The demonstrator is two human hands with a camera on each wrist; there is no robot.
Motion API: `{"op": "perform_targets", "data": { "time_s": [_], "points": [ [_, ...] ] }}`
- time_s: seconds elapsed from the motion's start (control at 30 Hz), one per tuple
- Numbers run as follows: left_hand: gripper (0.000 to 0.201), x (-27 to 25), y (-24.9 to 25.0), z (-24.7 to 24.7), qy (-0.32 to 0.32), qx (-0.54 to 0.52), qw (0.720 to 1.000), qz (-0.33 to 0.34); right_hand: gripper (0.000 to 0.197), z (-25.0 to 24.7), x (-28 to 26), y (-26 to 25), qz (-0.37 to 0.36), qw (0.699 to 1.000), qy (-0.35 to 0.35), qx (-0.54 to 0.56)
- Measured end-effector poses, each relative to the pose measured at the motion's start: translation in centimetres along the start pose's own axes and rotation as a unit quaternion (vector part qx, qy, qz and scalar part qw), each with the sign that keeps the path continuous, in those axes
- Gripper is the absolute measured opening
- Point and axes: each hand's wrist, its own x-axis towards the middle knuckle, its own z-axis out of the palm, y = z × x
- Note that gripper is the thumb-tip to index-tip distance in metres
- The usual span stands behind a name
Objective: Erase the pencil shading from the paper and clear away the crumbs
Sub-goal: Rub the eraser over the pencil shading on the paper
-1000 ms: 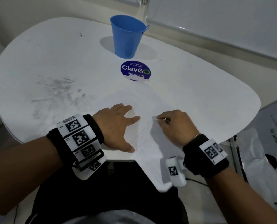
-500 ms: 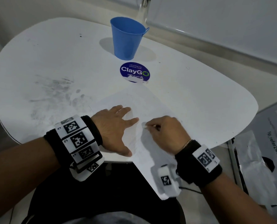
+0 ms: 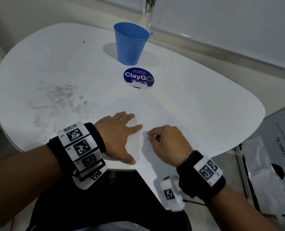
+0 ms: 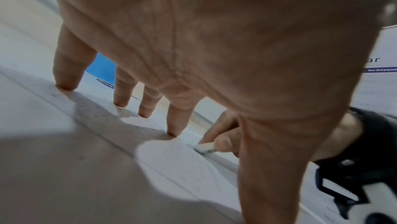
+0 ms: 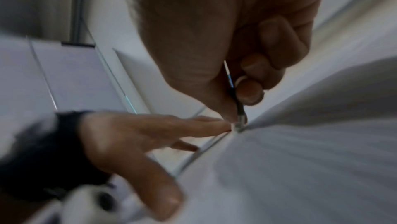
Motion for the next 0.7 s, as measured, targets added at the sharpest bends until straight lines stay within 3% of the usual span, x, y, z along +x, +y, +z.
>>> {"op": "perform_targets", "data": {
  "time_s": [0.07, 0.17, 0.23, 0.33, 0.4, 0.53, 0.7],
  "points": [
    [0.112, -0.1, 0.0, -0.2, -0.002, 0.002, 1.0, 0.0, 0.021, -0.1, -0.1, -0.1, -0.012, 1.0, -0.022, 0.011],
    [0.111, -0.2, 0.0, -0.3, -0.002, 0.0, 1.0, 0.001, 0.021, -1.0, 1.2, 1.4, 0.043, 0.998, 0.039, 0.024],
    [0.112, -0.1, -0.1, -0.1, 0.001, -0.002, 1.0, 0.002, 0.022, -0.8, 1.0, 1.4, 0.041, 0.998, 0.053, 0.01],
    [0.113, 0.2, -0.1, 0.2, 0.002, -0.004, 1.0, 0.002, 0.022, 0.5, -0.6, -0.4, -0.033, 0.999, -0.019, 0.013],
    [0.113, 0.2, -0.1, 0.2, -0.002, -0.003, 1.0, 0.001, 0.02, 0.4, -0.7, -0.6, -0.038, 0.998, -0.041, 0.019],
    [0.112, 0.1, -0.2, 0.1, 0.001, -0.004, 1.0, 0.001, 0.022, -0.8, 0.4, 0.8, 0.025, 0.999, 0.036, 0.014],
    [0.112, 0.2, -0.1, 0.1, -0.003, -0.005, 1.0, 0.002, 0.019, 0.7, -1.2, -1.1, -0.065, 0.995, -0.07, 0.03]
  ]
}}
